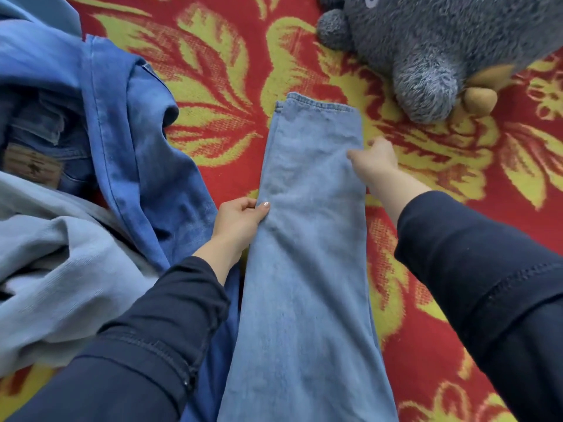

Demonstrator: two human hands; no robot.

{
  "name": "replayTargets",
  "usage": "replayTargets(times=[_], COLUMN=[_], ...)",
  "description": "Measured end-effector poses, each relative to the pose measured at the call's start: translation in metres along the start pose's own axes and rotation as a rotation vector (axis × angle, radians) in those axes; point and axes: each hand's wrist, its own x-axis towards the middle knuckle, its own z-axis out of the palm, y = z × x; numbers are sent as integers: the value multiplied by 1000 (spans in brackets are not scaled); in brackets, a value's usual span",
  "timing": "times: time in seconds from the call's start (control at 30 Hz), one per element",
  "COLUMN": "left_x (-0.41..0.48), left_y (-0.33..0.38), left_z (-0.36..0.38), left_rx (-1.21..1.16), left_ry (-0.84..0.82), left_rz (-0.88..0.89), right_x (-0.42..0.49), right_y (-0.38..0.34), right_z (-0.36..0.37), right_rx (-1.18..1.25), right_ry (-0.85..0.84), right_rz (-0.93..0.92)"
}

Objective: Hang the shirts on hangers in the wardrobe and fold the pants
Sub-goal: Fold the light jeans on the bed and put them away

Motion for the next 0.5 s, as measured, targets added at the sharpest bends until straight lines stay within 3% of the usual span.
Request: replayTargets(times=[0.1, 0.23, 0.4, 0.5], left_x=[-7, -36, -125, -178], left_y=[5, 10, -42, -83], left_z=[-1, -2, -7, -19], left_rx=[-13, -162, 203, 180], left_ry=[-17, -177, -28, 15], left_rz=[-2, -63, 142, 237], right_x=[-39, -119, -206, -248], right_y=[45, 107, 157, 188], right_z=[3, -3, -13, -24], right_rx=[-32, 71, 47, -29], right_ry=[-9, -52, -232, -243], right_rz=[38, 61, 106, 152])
